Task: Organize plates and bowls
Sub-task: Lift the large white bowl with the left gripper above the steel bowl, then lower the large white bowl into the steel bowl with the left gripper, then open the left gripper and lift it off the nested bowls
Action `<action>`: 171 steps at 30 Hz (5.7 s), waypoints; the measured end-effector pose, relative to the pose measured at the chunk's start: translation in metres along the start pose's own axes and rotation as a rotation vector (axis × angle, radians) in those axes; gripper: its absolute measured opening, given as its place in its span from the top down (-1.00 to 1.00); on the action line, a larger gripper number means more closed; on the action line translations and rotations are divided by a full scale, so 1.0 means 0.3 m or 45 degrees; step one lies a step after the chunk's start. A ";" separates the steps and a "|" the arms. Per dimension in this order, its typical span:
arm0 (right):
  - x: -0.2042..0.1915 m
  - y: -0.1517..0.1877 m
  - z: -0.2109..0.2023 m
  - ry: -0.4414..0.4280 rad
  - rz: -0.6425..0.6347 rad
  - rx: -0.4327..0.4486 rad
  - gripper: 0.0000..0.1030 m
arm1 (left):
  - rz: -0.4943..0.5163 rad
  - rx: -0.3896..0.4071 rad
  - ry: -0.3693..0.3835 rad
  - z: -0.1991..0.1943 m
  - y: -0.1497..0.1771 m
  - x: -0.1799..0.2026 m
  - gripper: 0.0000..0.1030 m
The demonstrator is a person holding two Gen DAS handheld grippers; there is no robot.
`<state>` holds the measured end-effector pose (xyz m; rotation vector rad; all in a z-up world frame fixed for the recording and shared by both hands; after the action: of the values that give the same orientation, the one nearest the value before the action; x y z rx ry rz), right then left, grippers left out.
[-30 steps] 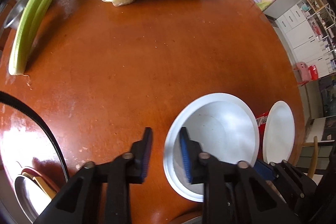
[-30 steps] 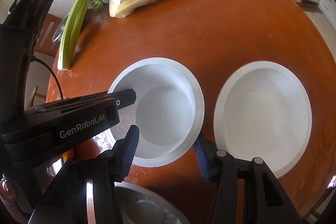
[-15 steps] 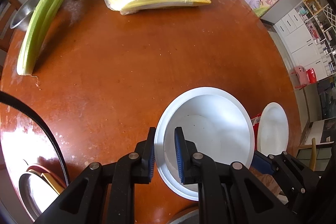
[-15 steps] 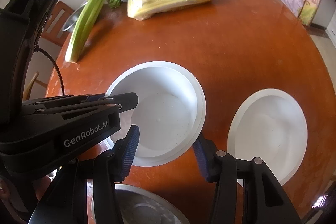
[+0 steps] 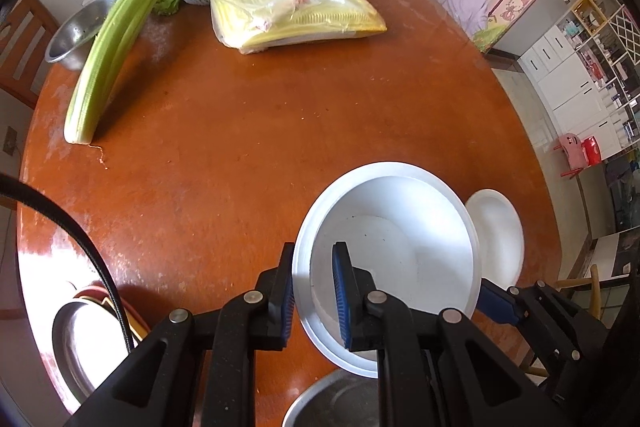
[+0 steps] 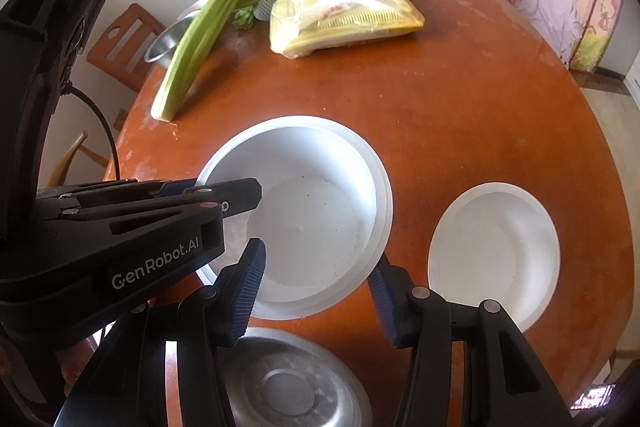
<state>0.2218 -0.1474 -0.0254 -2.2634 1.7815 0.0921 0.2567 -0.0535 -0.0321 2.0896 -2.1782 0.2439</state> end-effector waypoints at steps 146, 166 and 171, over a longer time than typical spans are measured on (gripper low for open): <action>-0.086 0.427 0.083 0.169 -0.085 -0.090 -0.11 | 0.067 -0.071 -0.058 0.052 0.464 0.025 0.65; -0.039 0.367 -0.123 0.170 -0.039 0.076 -0.21 | 0.111 0.076 -0.148 -0.130 0.430 0.077 0.65; -0.032 0.356 -0.166 0.173 -0.034 0.112 -0.22 | 0.116 0.099 -0.165 -0.159 0.424 0.099 0.65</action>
<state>0.1112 -0.1731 0.0073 -2.2788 1.7826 -0.1453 0.1269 -0.0685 0.0156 2.1039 -2.3787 0.2099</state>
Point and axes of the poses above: each gripper's, at about its wrist camera, not at the fingertips, and z roughly the way its jaws point, x to its right, y to its underside, the point moved 2 cm from there along z, roughly the way its jaws point, and after that the axes turned 14 degrees about -x, right-handed, at the moved point
